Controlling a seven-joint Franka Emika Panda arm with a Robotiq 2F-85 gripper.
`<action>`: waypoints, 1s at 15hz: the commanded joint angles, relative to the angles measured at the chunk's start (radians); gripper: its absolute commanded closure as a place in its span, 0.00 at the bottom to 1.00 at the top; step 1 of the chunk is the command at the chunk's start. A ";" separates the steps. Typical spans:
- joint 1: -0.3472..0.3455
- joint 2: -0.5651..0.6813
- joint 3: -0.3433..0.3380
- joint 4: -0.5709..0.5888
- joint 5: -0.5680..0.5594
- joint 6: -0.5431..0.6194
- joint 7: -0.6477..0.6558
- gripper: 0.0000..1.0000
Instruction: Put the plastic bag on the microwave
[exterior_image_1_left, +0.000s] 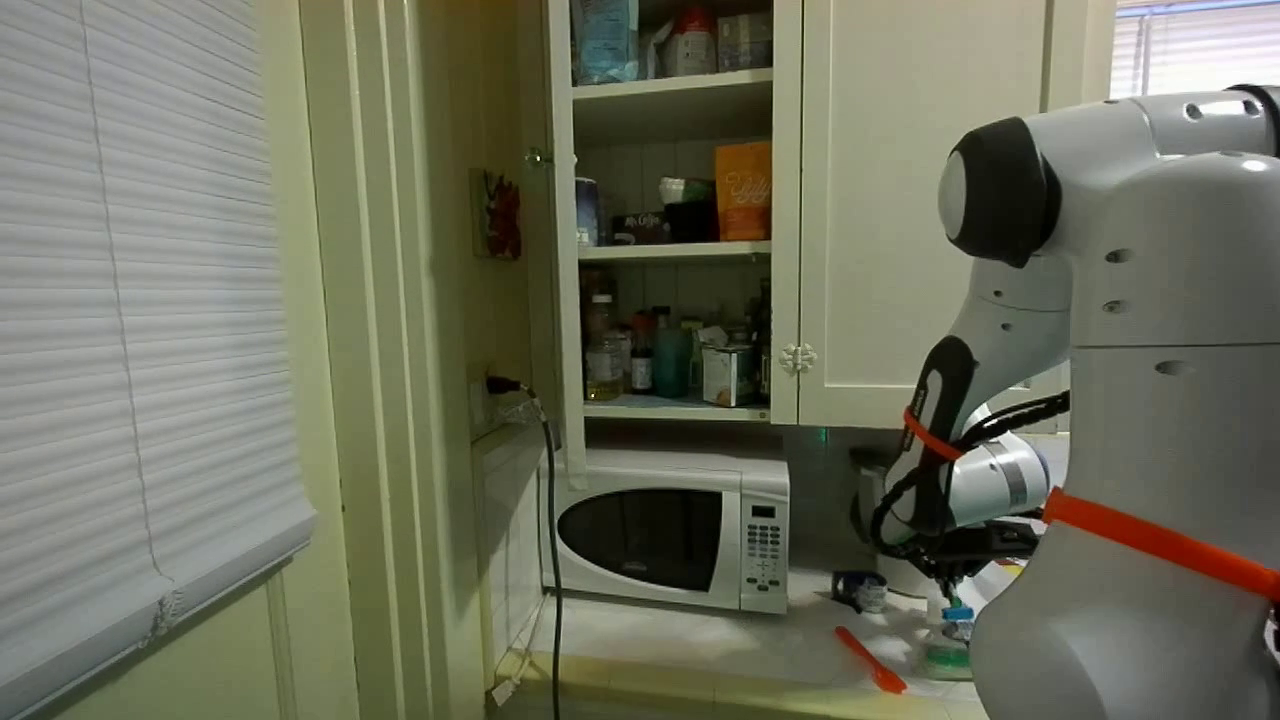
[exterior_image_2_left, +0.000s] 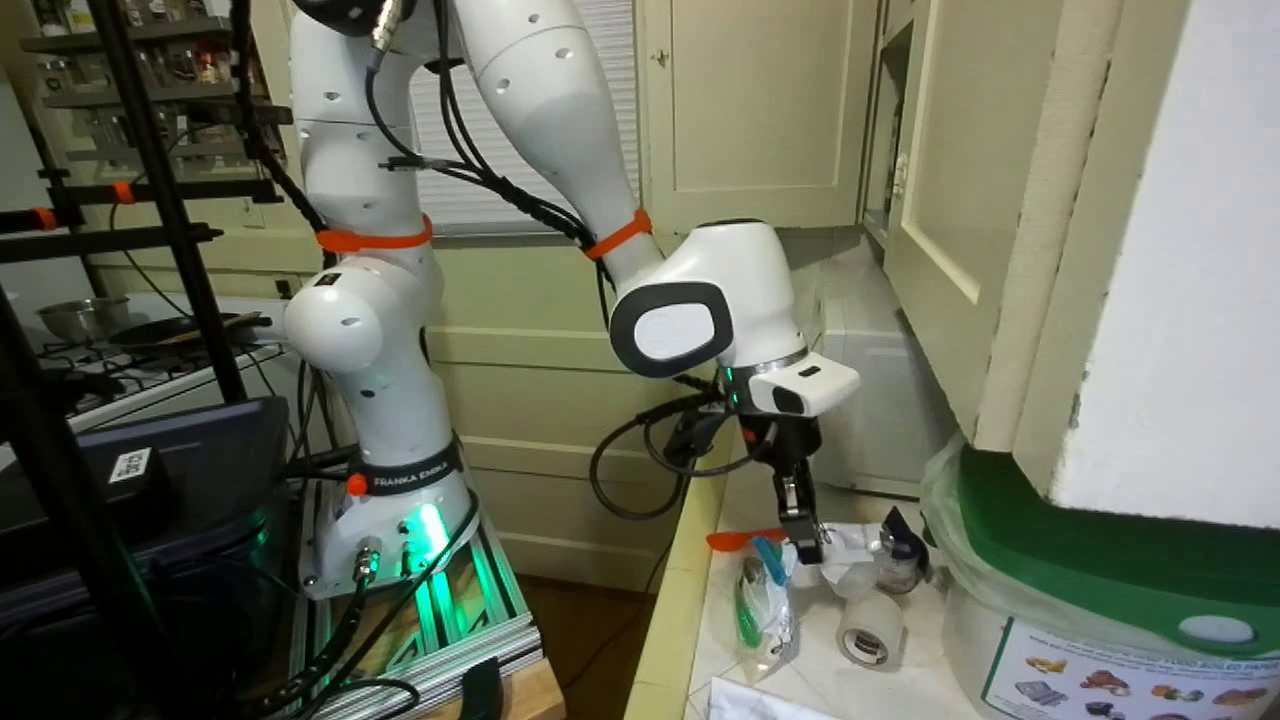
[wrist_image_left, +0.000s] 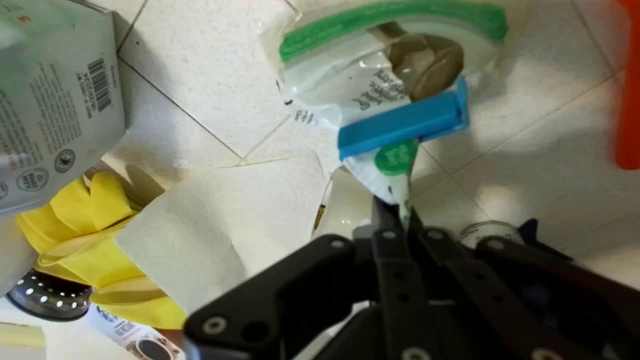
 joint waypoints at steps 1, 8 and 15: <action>0.012 -0.185 0.004 -0.085 -0.053 -0.081 -0.005 0.99; -0.025 -0.473 0.148 -0.188 -0.025 -0.182 -0.042 0.99; 0.029 -0.682 0.242 -0.180 0.042 -0.311 -0.061 0.99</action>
